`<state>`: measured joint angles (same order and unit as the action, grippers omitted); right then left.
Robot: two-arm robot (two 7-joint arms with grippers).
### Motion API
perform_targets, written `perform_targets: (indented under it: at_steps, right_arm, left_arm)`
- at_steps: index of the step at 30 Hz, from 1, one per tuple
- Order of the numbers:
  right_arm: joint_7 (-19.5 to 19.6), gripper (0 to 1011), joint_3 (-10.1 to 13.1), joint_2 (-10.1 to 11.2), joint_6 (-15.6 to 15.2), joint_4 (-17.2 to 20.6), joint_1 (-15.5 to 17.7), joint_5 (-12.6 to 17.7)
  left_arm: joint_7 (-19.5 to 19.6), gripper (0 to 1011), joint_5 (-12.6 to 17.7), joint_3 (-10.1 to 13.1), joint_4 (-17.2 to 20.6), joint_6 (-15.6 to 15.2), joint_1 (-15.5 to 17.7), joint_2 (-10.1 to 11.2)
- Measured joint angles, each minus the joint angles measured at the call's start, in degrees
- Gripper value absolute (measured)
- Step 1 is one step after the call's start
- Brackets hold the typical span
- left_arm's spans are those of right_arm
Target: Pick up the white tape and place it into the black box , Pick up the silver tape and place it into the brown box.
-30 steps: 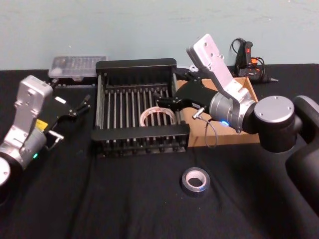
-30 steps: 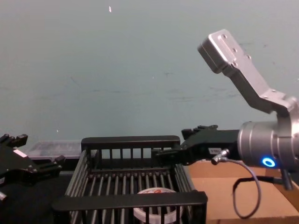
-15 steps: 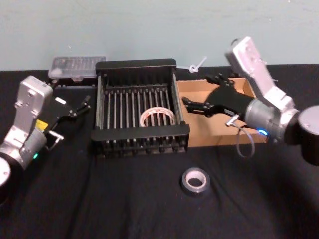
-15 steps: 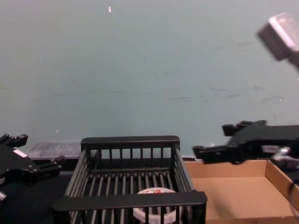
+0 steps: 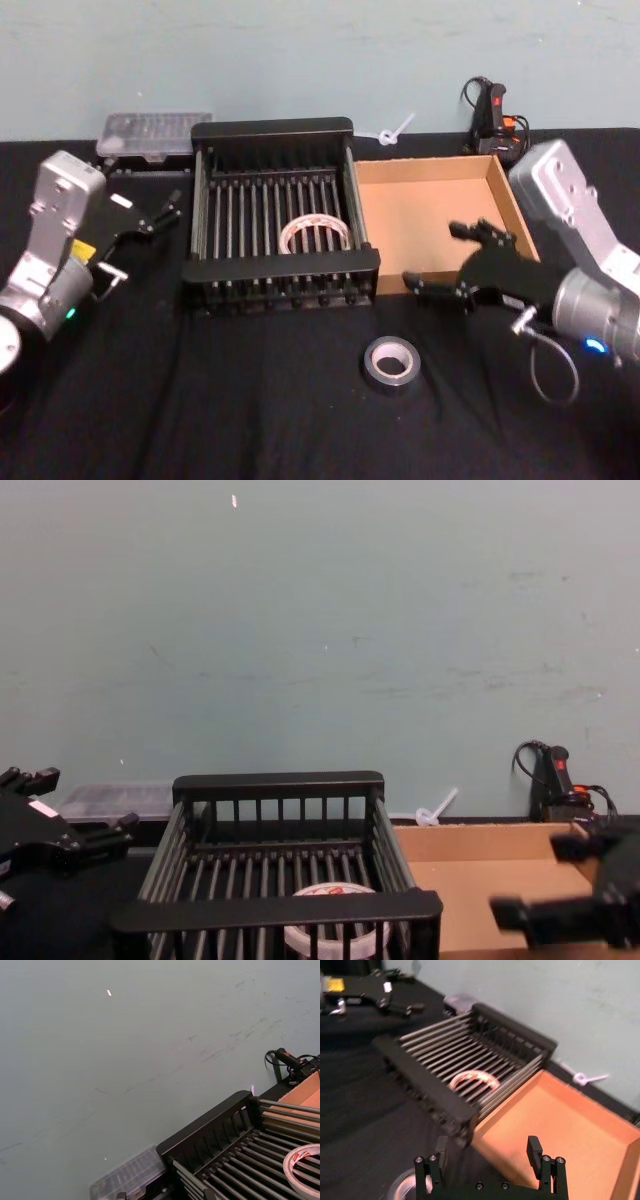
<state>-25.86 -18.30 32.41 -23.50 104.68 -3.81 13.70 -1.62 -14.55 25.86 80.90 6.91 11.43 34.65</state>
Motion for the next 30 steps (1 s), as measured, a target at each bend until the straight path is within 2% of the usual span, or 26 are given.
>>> perform_targets:
  at_steps: [7, 13, 23, 30]
  right_arm:
    - [-1.48, 1002, -1.15, 2.57, -1.04, 1.85, 3.13, 1.75]
    - [-2.05, 1002, -3.12, 3.68, -1.87, 1.55, 3.84, 2.47]
    - [-1.55, 1002, -4.91, 3.97, -2.22, 0.07, 3.37, 3.14]
    - [-0.76, 1003, -5.95, 3.4, -2.16, -1.82, 1.99, 3.13]
  left_arm:
    - [0.0, 1001, 0.0, 0.0, 0.0, 0.0, 0.0, 0.0]
    - [0.0, 1001, 0.0, 0.0, 0.0, 0.0, 0.0, 0.0]
    - [0.0, 1001, 0.0, 0.0, 0.0, 0.0, 0.0, 0.0]
    - [0.0, 1001, 0.0, 0.0, 0.0, 0.0, 0.0, 0.0]
